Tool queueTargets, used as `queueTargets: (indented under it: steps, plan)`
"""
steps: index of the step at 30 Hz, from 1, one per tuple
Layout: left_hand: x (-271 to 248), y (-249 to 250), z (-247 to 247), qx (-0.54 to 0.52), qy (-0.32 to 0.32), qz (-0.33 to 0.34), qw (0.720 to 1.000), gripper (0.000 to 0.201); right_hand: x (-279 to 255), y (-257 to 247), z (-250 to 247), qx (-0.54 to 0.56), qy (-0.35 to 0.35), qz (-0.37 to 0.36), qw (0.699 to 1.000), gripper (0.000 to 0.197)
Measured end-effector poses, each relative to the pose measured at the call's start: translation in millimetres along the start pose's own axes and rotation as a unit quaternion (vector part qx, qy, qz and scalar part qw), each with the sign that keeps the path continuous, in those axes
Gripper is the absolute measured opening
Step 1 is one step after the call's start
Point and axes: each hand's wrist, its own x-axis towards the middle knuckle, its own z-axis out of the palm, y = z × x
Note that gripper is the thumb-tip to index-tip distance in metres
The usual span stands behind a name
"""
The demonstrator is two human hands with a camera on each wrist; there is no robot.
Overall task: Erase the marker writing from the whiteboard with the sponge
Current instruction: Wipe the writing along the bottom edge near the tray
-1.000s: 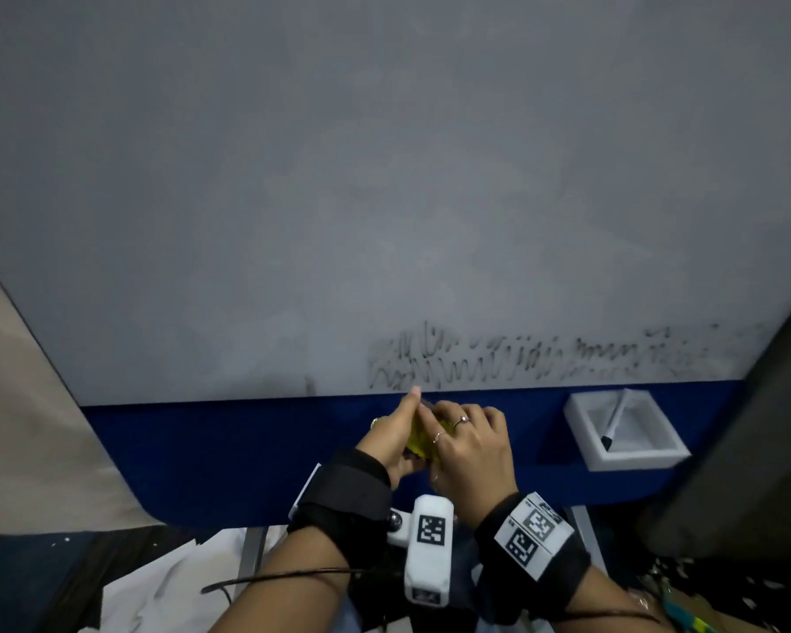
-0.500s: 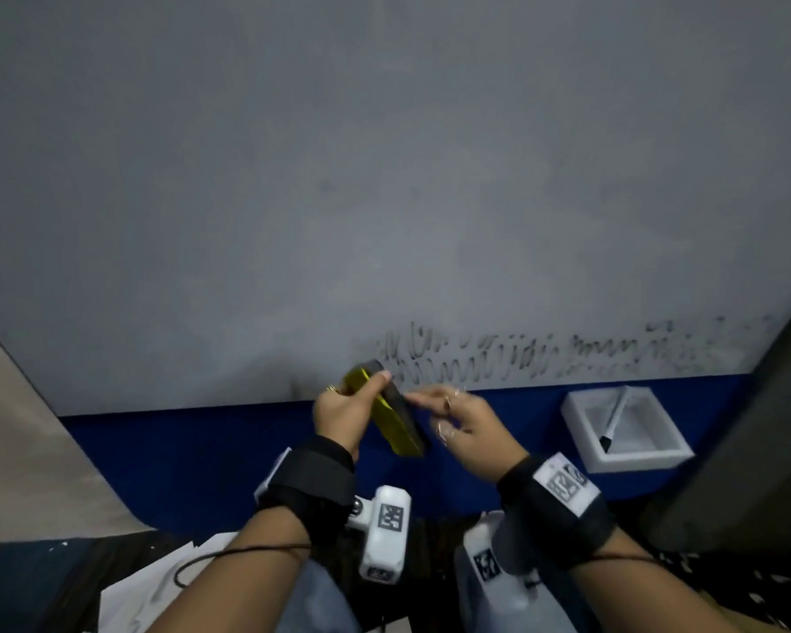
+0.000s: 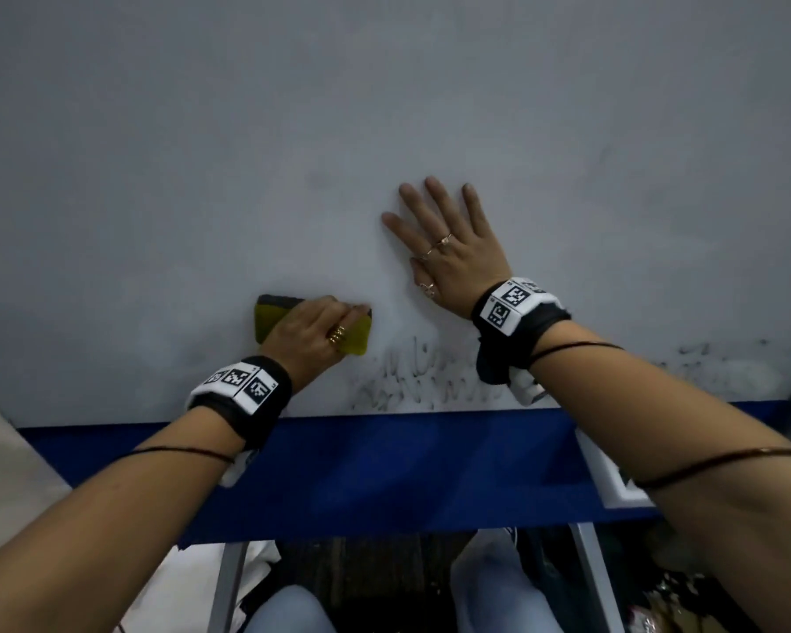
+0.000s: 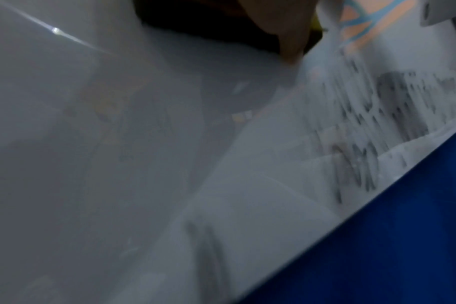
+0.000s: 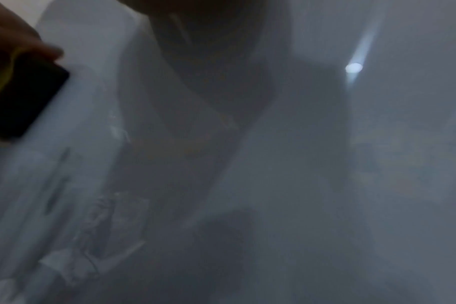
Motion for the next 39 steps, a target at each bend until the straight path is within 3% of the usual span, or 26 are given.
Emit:
queueTargets:
  steps: [6, 9, 14, 20, 24, 26, 30, 34, 39]
  plan:
    - [-31.9, 29.8, 34.9, 0.022, 0.041, -0.092, 0.995, 0.072, -2.7, 7.8, 26.8, -0.001, 0.097, -0.02, 0.995, 0.055]
    - [-58.2, 59.6, 63.7, -0.002, 0.02, -0.063, 0.998, 0.074, -1.8, 5.2, 33.9, 0.002, 0.106, -0.009, 0.994, 0.054]
    - [-81.2, 98.5, 93.2, -0.012, -0.064, -0.009, 0.998, 0.055, 0.3, 5.2, 39.5, 0.006, 0.111, -0.006, 0.994, 0.054]
    - [-62.5, 76.9, 83.1, 0.003, -0.046, 0.084, 0.995, 0.054, 0.0, 4.4, 32.1, 0.007, 0.096, 0.006, 0.995, 0.054]
    - [-0.7, 46.3, 54.5, -0.034, 0.039, 0.016, 0.999, 0.054, -0.6, 18.9, 19.5, 0.042, 0.096, -0.024, 0.994, 0.049]
    - [25.7, 37.4, 42.2, -0.038, 0.049, 0.021, 0.998, 0.05, -4.8, 30.1, 11.6, 0.05, 0.096, -0.031, 0.994, 0.05]
    - [38.6, 48.8, 43.3, -0.013, 0.029, 0.013, 0.999, 0.06, -18.5, 52.2, 2.2, 0.018, 0.096, -0.005, 0.995, 0.054]
    - [29.2, 86.5, 72.6, 0.007, 0.014, 0.033, 0.999, 0.056, -25.0, 70.0, 6.5, 0.003, 0.069, -0.019, 0.997, 0.052]
    - [-2.7, 137.9, 116.2, 0.003, -0.096, 0.109, 0.989, 0.046, -26.8, 70.4, 18.0, 0.012, 0.074, -0.014, 0.997, 0.053]
